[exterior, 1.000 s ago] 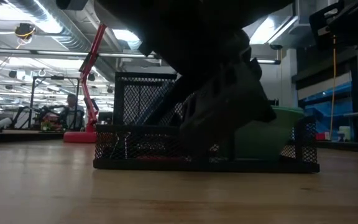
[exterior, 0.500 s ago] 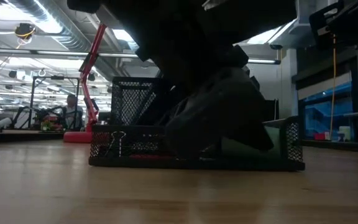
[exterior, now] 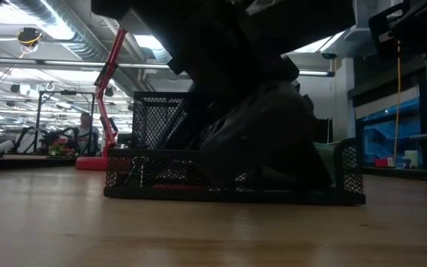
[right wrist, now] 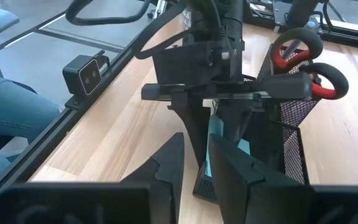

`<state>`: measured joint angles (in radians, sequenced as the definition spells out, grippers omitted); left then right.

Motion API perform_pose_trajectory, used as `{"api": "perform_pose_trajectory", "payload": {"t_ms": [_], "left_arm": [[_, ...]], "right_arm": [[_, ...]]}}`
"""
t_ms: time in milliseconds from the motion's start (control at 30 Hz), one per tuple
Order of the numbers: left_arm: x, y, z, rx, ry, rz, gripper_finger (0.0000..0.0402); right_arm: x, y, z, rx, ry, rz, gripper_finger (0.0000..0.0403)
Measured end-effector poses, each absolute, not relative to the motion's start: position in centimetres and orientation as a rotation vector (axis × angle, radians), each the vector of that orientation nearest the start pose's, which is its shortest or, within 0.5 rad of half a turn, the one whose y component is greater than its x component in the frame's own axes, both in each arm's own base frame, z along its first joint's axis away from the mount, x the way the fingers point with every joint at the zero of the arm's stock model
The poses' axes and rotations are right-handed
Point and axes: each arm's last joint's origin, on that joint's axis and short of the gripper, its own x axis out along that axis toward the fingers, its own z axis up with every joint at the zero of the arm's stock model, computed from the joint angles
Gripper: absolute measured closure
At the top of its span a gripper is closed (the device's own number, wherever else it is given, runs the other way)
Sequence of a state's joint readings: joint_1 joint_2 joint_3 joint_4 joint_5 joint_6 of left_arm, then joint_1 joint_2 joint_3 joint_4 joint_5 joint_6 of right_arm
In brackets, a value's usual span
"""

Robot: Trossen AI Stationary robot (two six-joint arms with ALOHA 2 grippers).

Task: Pick and place office supplies into organizer
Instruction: Put the blue sticky notes into the black desk organizer, then return to Home Position

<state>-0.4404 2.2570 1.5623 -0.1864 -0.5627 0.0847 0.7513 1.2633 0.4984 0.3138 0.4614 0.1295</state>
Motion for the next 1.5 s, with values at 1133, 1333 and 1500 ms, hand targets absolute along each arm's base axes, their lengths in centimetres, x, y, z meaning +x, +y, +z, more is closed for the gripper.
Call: {"api": "perform_pose_trajectory", "payload": {"t_ms": [1133,1333,1500], "left_arm": [[42.9,-18.8,18.2,0.555,0.797,0.004,0.0236],[41.1,-17.6,23.2,0.515,0.787,-0.044,0.0247],[39.5,-15.0,27.0,0.453,0.811,-0.049,0.0261]], "right_arm": [[18.6,15.7,18.9,-0.106,0.382,0.257,0.0324],[18.7,15.7,18.9,-0.130,0.378,0.262,0.0324],[18.6,15.6,18.8,-0.258,0.368,0.285,0.0324]]}}
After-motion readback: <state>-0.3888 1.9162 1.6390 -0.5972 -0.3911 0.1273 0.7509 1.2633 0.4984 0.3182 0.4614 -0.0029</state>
